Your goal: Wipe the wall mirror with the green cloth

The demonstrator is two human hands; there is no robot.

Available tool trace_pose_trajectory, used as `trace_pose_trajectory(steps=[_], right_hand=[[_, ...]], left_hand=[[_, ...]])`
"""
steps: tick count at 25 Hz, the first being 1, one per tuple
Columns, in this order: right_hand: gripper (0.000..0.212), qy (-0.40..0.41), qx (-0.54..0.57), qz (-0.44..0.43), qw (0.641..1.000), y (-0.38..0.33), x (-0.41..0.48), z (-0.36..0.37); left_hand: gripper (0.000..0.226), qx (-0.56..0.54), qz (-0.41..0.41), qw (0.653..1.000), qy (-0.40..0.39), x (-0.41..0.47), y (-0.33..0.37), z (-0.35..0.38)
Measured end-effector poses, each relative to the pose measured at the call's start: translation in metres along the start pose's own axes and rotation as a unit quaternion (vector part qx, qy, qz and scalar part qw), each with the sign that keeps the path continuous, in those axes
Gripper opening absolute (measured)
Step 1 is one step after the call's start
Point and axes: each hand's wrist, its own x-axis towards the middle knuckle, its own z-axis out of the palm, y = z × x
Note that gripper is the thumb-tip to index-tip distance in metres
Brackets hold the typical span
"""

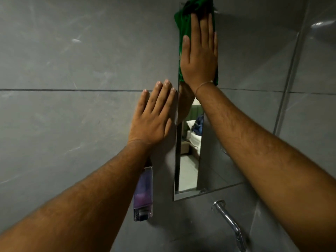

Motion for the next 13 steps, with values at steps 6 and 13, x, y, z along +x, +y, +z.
trace_pose_trajectory(steps=[6,13], right_hand=[[0.054,-0.015,-0.005,-0.030,0.999,0.021,0.023,-0.003],[0.054,-0.014,-0.010,0.063,0.998,0.123,0.015,-0.019]], left_hand=[[0.084,-0.011,0.015,1.000,-0.012,0.001,-0.003,-0.002],[0.082,-0.026,0.010,1.000,-0.007,0.001,-0.001,0.001]])
